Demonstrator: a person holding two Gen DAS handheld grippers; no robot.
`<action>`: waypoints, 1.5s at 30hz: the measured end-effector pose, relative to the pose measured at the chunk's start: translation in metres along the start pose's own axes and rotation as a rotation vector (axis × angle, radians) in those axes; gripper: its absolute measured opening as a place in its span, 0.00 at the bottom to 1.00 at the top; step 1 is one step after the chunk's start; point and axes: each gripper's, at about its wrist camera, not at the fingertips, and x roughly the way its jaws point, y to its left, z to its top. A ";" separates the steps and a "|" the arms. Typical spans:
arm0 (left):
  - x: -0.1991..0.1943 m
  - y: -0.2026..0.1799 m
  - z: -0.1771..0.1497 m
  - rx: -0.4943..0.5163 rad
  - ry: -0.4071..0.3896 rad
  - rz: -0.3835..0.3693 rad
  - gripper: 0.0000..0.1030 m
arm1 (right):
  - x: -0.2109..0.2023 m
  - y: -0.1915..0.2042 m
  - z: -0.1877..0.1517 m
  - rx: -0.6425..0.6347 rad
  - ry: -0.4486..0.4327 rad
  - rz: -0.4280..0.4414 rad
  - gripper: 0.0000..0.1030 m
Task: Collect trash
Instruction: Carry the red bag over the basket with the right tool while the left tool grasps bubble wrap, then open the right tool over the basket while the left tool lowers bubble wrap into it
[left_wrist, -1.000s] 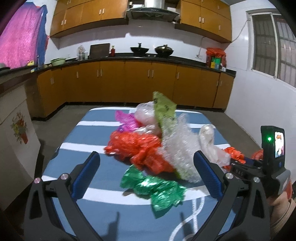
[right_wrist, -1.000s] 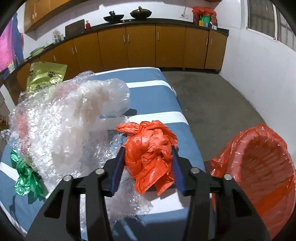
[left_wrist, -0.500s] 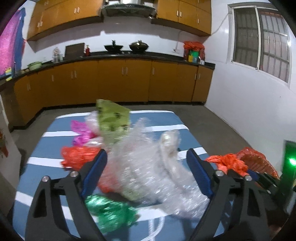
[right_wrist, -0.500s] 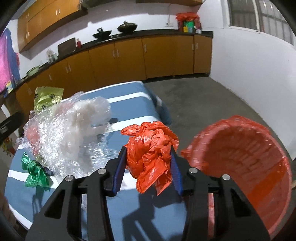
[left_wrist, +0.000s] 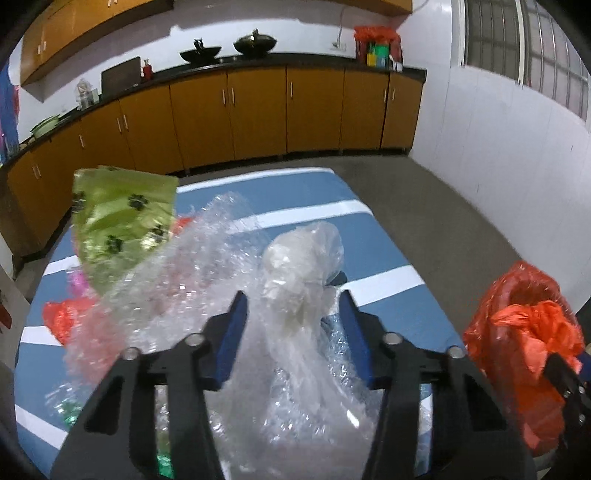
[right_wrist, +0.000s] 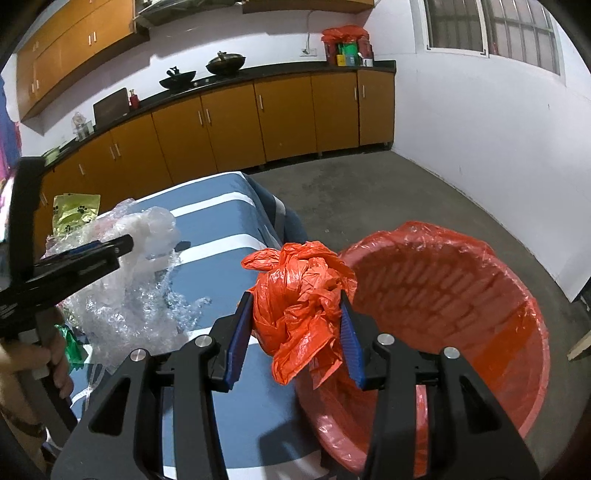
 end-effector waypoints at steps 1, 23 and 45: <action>0.003 -0.002 0.001 0.005 0.009 0.000 0.30 | 0.000 0.000 -0.001 0.001 0.001 0.000 0.44; -0.069 -0.016 -0.002 0.022 -0.118 -0.229 0.11 | -0.050 -0.038 -0.006 0.069 -0.084 -0.083 0.44; -0.097 -0.166 -0.026 0.167 -0.059 -0.503 0.11 | -0.089 -0.121 -0.007 0.239 -0.118 -0.199 0.44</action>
